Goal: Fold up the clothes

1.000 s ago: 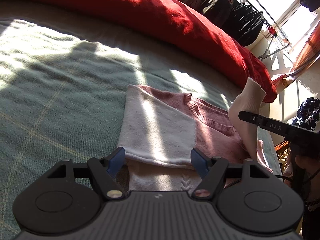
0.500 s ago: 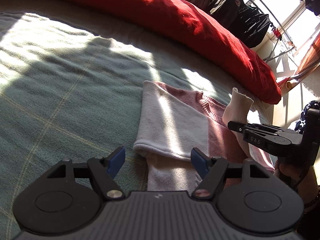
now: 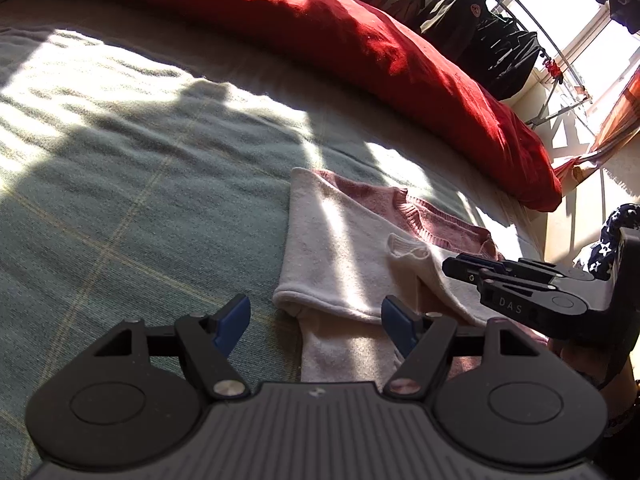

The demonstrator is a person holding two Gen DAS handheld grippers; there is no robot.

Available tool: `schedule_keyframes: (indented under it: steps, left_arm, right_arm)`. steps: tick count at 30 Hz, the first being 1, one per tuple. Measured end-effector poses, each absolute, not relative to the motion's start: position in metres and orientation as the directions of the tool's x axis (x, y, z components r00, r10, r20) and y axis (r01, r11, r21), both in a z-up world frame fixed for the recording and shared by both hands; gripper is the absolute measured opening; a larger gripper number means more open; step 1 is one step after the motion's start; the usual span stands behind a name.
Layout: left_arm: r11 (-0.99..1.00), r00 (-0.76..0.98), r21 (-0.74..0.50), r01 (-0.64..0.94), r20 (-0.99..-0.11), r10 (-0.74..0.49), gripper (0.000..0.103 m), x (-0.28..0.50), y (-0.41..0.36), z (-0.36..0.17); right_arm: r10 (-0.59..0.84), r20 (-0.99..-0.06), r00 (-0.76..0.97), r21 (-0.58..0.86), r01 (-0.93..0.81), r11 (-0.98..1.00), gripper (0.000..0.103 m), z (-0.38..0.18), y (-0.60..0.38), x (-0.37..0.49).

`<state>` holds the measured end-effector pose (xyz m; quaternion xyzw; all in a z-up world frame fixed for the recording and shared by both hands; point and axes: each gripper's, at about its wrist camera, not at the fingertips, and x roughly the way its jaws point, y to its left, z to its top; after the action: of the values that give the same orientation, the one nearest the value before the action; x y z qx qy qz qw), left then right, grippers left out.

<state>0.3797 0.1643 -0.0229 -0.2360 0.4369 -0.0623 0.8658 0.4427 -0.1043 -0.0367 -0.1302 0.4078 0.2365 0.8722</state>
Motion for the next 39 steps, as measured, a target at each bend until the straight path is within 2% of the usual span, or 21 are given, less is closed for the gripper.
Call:
schedule_keyframes:
  steps: [6, 11, 19, 25, 30, 35, 39]
  left_arm:
    - [0.882, 0.608, -0.465, -0.079, -0.724, -0.327, 0.072, 0.387, 0.148, -0.020]
    - [0.885, 0.598, -0.464, -0.047, -0.723, -0.347, 0.072, 0.395, 0.123, -0.018]
    - [0.879, 0.581, -0.475, 0.045, -0.703, -0.410, 0.072, 0.417, 0.052, -0.016]
    - [0.868, 0.557, -0.469, 0.163, -0.682, -0.474, 0.072, 0.443, -0.019, -0.017]
    - [0.886, 0.533, -0.381, 0.262, -0.708, -0.463, 0.072, 0.462, -0.072, -0.030]
    - [0.907, 0.479, -0.385, 0.169, -0.772, -0.418, 0.071, 0.465, -0.074, -0.069]
    - [0.902, 0.473, -0.421, 0.100, -0.778, -0.415, 0.072, 0.470, -0.072, -0.056]
  right_arm:
    - [0.291, -0.812, 0.505, 0.000, -0.500, 0.866, 0.021, -0.041, -0.136, 0.430]
    - [0.160, -0.834, 0.528, -0.062, -0.378, 0.924, 0.021, -0.042, -0.203, 0.427]
    - [-0.041, -0.812, 0.583, -0.140, -0.126, 0.982, 0.021, -0.035, -0.326, 0.428]
    - [-0.010, -0.861, 0.508, -0.093, -0.139, 0.986, 0.022, -0.078, -0.361, 0.410]
    - [0.050, -0.832, 0.553, -0.042, -0.154, 0.987, 0.022, -0.064, -0.369, 0.410]
    - [0.104, -0.841, 0.531, 0.004, -0.186, 0.983, 0.022, -0.070, -0.382, 0.417]
    - [0.145, -0.847, 0.512, 0.039, -0.213, 0.976, 0.022, -0.078, -0.394, 0.415]
